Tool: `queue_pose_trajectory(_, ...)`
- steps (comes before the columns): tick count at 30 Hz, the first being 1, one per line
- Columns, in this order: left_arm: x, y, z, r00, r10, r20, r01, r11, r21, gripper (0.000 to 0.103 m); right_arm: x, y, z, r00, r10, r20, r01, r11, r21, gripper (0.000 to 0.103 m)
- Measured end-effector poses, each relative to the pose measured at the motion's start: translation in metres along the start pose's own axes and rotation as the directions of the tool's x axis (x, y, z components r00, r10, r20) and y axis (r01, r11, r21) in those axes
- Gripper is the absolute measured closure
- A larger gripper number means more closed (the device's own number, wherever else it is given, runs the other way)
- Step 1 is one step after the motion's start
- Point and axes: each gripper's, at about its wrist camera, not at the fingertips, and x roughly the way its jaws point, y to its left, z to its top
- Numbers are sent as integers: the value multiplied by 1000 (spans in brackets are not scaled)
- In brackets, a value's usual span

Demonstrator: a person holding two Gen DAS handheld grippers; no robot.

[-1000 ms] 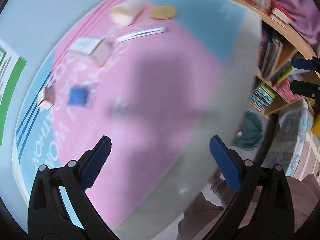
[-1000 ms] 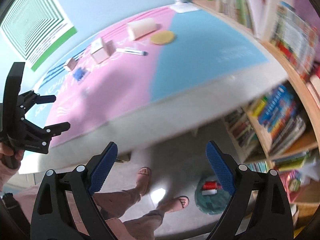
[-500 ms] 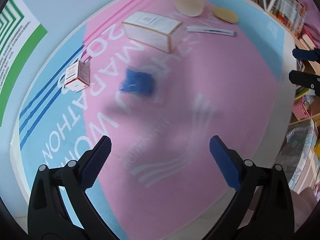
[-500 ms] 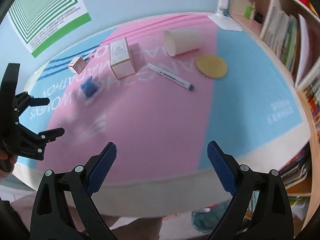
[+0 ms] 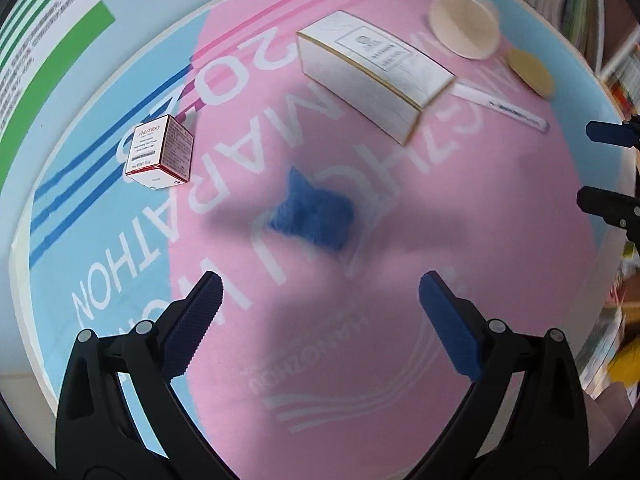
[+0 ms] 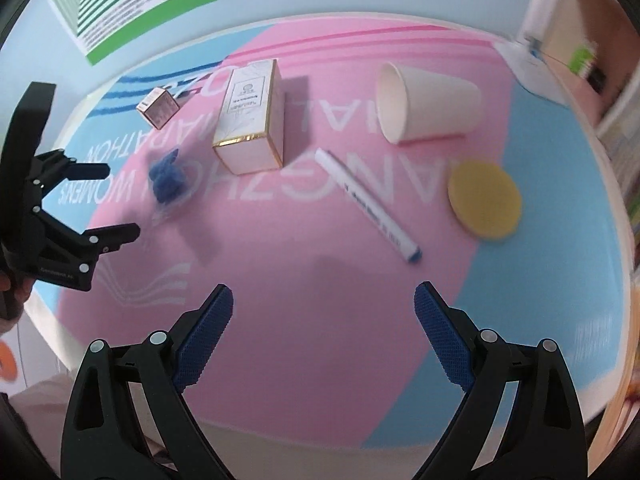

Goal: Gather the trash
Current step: 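Grasp the blue item in clear bag with the left tool while the right tool grasps the white marker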

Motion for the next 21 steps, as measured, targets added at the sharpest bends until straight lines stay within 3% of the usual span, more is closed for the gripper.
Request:
queue_pose_trajectory(13, 33, 10, 31, 996, 51, -67, -59, 992, -113, 7, 46, -19, 48, 995, 51, -81, -64, 984, -164, 13)
queue_pose_trajectory(17, 45, 17, 37, 996, 30, -88, -41, 990, -135, 16, 56, -21, 55, 994, 55, -93, -71, 983, -172, 14)
queue_pose_trajectory(21, 52, 23, 42, 995, 9, -95, -22, 990, -142, 24, 65, -20, 59, 993, 49, -110, -69, 980, -185, 29)
